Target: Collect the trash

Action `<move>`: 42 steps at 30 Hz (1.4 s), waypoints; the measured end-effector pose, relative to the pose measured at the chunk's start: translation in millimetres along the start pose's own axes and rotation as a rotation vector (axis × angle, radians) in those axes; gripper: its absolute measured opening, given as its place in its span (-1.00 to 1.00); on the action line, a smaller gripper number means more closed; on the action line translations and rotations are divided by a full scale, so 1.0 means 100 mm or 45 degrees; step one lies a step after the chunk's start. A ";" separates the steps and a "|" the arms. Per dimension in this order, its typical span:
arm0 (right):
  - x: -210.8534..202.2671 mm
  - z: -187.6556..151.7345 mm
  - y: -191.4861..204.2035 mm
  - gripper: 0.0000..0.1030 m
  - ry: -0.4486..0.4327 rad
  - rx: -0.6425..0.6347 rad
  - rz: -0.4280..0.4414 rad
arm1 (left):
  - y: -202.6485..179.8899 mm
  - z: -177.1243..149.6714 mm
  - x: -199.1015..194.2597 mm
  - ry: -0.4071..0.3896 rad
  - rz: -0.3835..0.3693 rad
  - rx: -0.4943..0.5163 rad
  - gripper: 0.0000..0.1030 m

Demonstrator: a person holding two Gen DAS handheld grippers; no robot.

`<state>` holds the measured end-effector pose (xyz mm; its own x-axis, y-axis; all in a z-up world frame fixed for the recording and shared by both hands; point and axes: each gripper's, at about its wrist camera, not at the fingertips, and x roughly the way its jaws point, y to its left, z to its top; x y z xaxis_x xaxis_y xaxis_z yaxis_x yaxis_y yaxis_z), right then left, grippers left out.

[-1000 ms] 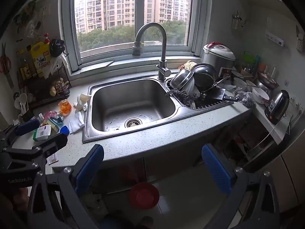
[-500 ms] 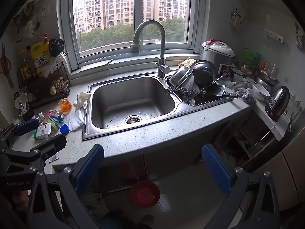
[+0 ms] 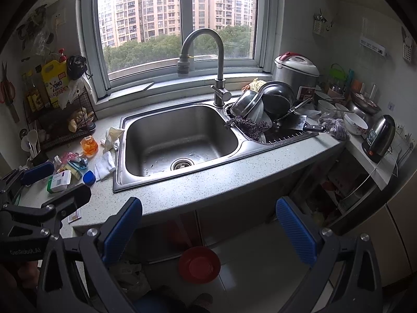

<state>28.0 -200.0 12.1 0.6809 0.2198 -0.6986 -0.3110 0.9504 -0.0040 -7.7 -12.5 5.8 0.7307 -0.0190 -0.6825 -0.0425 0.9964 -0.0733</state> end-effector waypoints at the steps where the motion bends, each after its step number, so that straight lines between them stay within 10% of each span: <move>1: 0.00 0.00 0.00 0.99 -0.001 0.000 0.002 | 0.00 0.00 0.00 0.000 0.001 -0.001 1.00; 42: 0.12 0.12 0.08 1.00 0.039 -0.037 0.030 | 0.16 0.06 0.09 0.033 0.027 -0.024 1.00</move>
<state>41.5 -187.6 12.6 0.6526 0.2347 -0.7204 -0.3461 0.9382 -0.0079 1.9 3.6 2.7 0.7115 0.0000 -0.7027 -0.0710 0.9949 -0.0719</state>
